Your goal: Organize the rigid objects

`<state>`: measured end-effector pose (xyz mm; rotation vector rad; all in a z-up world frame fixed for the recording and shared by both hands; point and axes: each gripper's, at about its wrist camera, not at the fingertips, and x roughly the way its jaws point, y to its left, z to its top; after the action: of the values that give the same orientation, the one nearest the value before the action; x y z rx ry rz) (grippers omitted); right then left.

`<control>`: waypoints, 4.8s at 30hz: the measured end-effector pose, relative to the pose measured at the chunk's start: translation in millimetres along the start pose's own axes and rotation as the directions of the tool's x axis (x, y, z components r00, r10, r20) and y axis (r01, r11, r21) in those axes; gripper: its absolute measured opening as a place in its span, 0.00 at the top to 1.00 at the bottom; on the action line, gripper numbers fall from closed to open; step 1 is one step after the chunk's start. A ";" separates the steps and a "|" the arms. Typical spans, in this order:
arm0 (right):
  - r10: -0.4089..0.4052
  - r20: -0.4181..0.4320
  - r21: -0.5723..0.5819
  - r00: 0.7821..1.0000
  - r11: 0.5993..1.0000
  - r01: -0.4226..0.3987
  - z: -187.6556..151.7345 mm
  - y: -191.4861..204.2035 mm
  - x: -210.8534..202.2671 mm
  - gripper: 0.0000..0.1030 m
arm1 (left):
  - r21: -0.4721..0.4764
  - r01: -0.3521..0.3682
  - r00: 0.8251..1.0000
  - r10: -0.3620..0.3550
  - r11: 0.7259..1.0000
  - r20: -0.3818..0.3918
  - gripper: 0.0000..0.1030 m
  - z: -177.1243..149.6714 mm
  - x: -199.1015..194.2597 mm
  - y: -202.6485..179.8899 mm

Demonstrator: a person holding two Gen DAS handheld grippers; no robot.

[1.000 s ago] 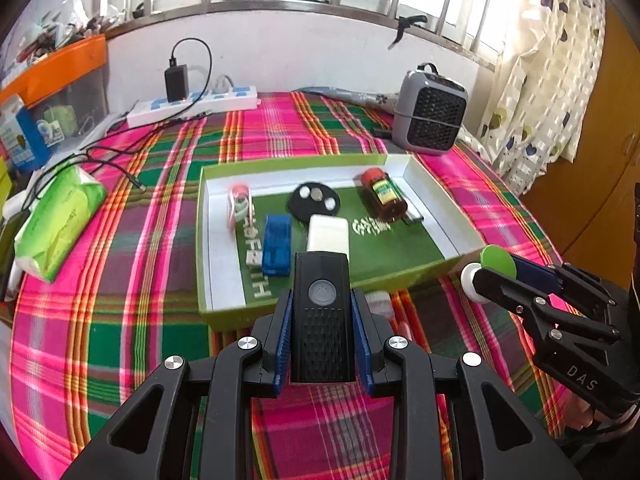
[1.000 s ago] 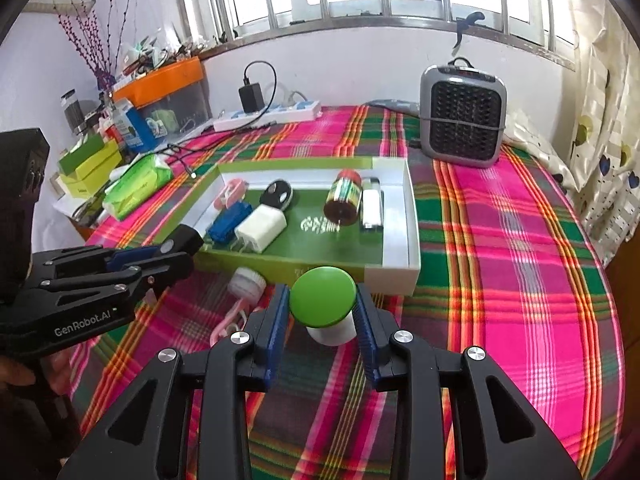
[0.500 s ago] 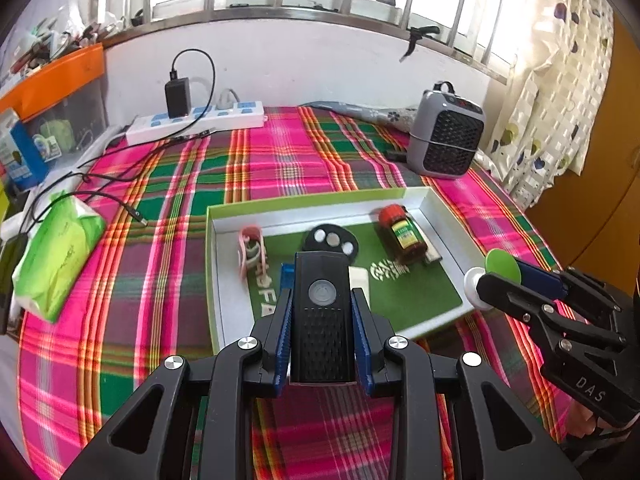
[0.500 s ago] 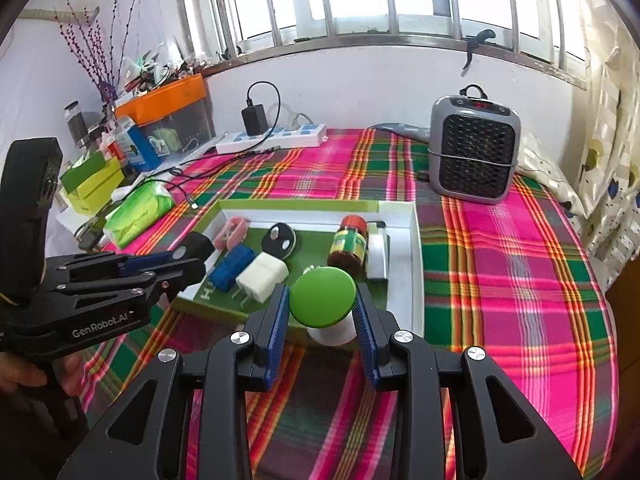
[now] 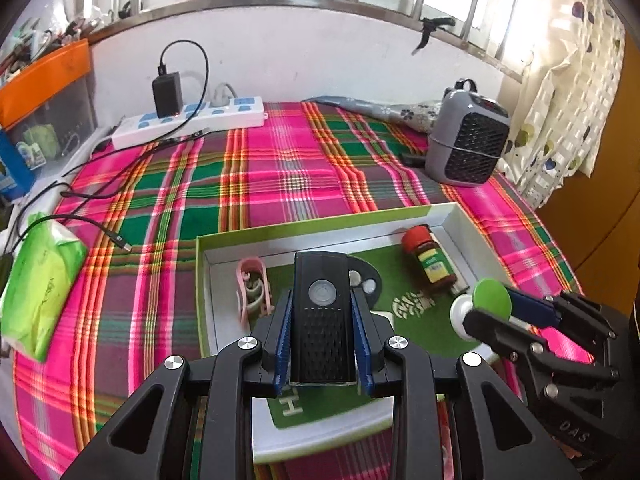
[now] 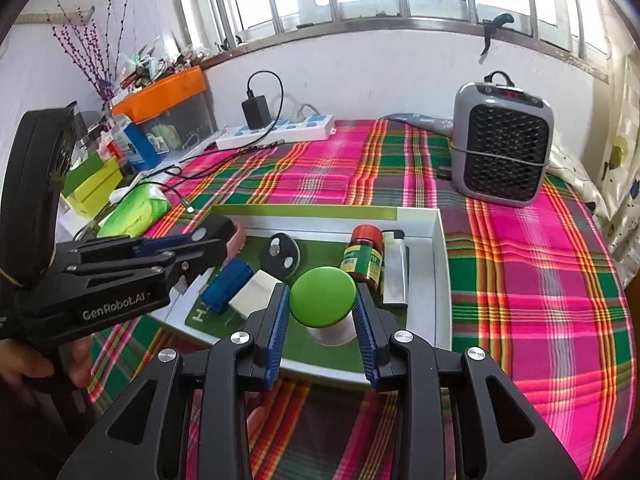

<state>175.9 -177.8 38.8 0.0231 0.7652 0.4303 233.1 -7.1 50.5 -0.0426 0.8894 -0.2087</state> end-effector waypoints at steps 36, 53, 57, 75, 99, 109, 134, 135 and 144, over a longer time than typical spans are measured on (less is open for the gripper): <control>-0.002 -0.057 -0.006 0.998 1.000 0.002 -1.3 -10.0 35.1 0.67 | 0.001 -0.007 0.998 0.007 1.000 -0.056 0.74 3.6 36.4 3.0; 0.005 -0.060 0.008 0.998 1.000 -0.005 -3.5 -11.5 34.3 0.67 | 0.005 -0.004 0.998 0.005 1.000 -0.059 0.74 3.6 36.9 1.1; 0.002 -0.060 0.011 0.998 1.000 -0.001 -4.1 -11.4 33.4 0.67 | 0.008 -0.007 0.998 0.007 1.000 -0.057 0.74 3.4 35.8 0.5; 0.007 -0.049 0.040 0.999 0.999 -0.005 -5.6 -14.3 29.2 0.61 | 0.012 -0.004 0.999 0.005 1.000 -0.051 0.68 2.5 29.6 -2.0; -0.007 -0.003 0.059 1.000 0.998 0.008 -12.5 -9.0 9.0 0.60 | 0.013 -0.004 1.000 0.004 1.000 -0.004 0.67 -15.4 -5.0 -11.8; -0.017 0.015 0.065 1.000 0.998 0.016 -20.8 -0.9 -7.6 0.59 | -0.014 0.004 1.000 -0.004 1.000 0.025 0.67 -32.3 -29.3 -7.8; 0.009 -0.029 0.007 1.000 1.000 -0.009 -60.4 51.0 -22.0 0.57 | -0.074 0.004 0.999 -0.001 0.997 0.037 0.67 -82.0 -59.9 13.4; 0.004 -0.041 0.000 0.999 1.000 -0.004 -62.0 54.8 -19.4 0.57 | -0.073 0.008 0.999 -0.005 0.997 0.037 0.67 -84.0 -60.8 13.7; -0.059 -0.096 -0.010 0.994 0.998 0.059 -70.6 64.9 -4.7 0.57 | -0.073 0.027 0.999 -0.026 0.997 0.023 0.67 -94.6 -60.5 18.2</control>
<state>101.3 -129.8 2.1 -0.0269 0.8570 0.3798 125.8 27.3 35.1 -0.1252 0.8742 -0.1997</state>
